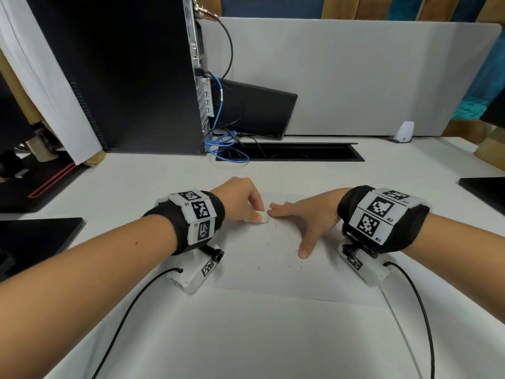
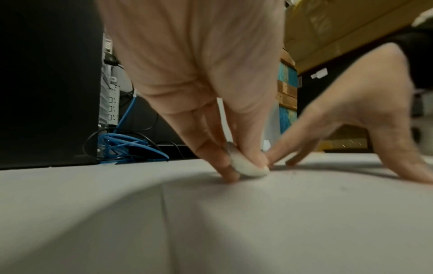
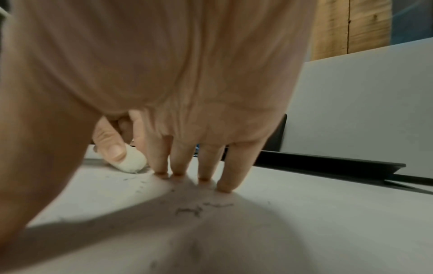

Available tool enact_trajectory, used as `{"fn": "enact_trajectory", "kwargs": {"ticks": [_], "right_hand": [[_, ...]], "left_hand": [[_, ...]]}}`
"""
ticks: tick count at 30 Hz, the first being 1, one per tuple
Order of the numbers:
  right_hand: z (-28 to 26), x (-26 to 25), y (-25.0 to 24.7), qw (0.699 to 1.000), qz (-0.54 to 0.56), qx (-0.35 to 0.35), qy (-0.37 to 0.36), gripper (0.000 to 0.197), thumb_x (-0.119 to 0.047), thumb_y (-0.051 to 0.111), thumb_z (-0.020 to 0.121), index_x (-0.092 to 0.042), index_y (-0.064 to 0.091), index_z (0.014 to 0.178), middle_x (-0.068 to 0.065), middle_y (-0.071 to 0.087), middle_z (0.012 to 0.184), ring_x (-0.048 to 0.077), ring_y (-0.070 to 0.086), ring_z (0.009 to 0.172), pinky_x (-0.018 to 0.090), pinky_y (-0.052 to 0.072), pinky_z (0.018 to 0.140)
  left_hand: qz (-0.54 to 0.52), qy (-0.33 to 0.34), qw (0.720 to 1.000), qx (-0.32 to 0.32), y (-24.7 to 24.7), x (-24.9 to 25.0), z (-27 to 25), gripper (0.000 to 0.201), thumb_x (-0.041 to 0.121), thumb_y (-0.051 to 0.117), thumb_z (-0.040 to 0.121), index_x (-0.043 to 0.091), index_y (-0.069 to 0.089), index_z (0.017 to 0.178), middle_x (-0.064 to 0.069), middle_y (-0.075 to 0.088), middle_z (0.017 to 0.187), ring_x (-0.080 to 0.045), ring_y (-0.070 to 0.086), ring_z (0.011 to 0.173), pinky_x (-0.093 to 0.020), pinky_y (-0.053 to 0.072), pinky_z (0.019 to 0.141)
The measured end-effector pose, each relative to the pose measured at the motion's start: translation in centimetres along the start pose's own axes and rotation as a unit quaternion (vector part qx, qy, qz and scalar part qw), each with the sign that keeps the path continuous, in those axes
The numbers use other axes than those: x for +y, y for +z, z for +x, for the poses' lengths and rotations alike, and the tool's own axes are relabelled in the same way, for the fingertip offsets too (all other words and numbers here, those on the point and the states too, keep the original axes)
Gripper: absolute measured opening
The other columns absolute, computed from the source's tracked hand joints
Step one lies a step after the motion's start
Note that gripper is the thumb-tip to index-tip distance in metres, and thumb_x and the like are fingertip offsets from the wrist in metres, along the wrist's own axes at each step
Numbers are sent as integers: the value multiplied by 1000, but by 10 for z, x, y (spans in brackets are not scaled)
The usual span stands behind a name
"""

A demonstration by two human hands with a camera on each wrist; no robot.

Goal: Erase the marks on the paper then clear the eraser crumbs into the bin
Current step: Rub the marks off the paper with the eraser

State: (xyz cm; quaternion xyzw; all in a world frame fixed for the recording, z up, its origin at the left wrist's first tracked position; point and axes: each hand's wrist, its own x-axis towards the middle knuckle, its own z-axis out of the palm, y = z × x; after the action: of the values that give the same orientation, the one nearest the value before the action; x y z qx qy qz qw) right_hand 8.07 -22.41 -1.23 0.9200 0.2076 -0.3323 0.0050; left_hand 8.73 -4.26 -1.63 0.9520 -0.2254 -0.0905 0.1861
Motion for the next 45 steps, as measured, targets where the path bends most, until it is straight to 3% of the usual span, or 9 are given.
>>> {"fn": "enact_trajectory", "kwargs": {"ticks": [8, 12, 17, 23, 28, 33, 38, 42, 45], "right_hand": [[-4, 3, 4, 1000, 17, 5, -1, 95, -50, 65, 79, -30, 4, 149, -19, 0, 157, 6, 4, 146, 36, 6, 121], [2, -5, 14, 1000, 19, -12, -11, 104, -49, 67, 78, -34, -9, 147, -21, -16, 155, 2, -15, 143, 39, -3, 120], [6, -5, 14, 999, 38, -20, -10, 109, -50, 70, 75, -39, -11, 146, -21, -19, 155, 3, -15, 144, 43, 0, 121], [4, -6, 14, 999, 36, -18, -7, 108, -46, 70, 76, -37, -11, 146, -21, -19, 154, 2, -16, 143, 40, -1, 120], [4, -7, 14, 999, 39, -17, -7, 108, -47, 71, 75, -37, -10, 146, -20, -18, 155, 2, -16, 143, 40, -2, 120], [2, -9, 13, 1000, 28, -13, -7, 106, -45, 70, 77, -34, -10, 147, -21, -17, 155, 1, -16, 143, 38, -4, 120], [4, -8, 13, 1000, 28, -11, -8, 108, -46, 70, 76, -35, -9, 147, -20, -17, 155, 2, -16, 143, 39, -3, 120], [6, -6, 13, 999, 28, -13, -11, 109, -44, 72, 75, -34, -10, 147, -20, -16, 155, 1, -16, 143, 39, -3, 121], [6, -7, 11, 1000, 22, -8, -16, 109, -43, 73, 75, -32, -8, 148, -21, -14, 155, 1, -14, 144, 38, -2, 120]], "left_hand": [[13, -36, 999, -21, 5, -8, -17, 21, 28, 71, 80, 11, 73, 93, 8, 62, 72, -15, 61, 76, -23, 50, 76], [13, -55, 997, -46, 0, -8, -18, 20, 26, 72, 78, 10, 72, 90, 0, 68, 75, -20, 66, 73, -23, 51, 66], [-26, -62, 998, 5, 1, -9, -8, 21, 24, 72, 80, 13, 71, 98, 2, 65, 71, -10, 58, 68, -19, 46, 68], [-54, -5, 995, -83, 10, 1, -21, 20, 23, 73, 78, 8, 76, 90, -13, 72, 77, -11, 55, 56, -14, 45, 61], [-50, -44, 998, -11, 2, -8, -8, 21, 24, 74, 79, 11, 74, 94, 1, 66, 70, -9, 56, 58, -13, 46, 57], [-30, -5, 997, -69, 8, -2, -18, 19, 21, 74, 77, 5, 76, 86, 1, 63, 60, -2, 49, 45, -5, 39, 49], [-41, -42, 998, -3, 3, -7, -7, 22, 23, 75, 78, 8, 74, 94, 6, 61, 65, -12, 58, 62, -16, 46, 62], [-42, -5, 995, -94, 7, -2, -22, 20, 25, 75, 77, 7, 76, 85, 1, 62, 59, -8, 50, 51, -7, 39, 52], [-25, -22, 999, -33, -2, -9, -20, 23, 29, 74, 78, 11, 76, 92, 6, 67, 73, -2, 53, 61, -8, 39, 58]]}}
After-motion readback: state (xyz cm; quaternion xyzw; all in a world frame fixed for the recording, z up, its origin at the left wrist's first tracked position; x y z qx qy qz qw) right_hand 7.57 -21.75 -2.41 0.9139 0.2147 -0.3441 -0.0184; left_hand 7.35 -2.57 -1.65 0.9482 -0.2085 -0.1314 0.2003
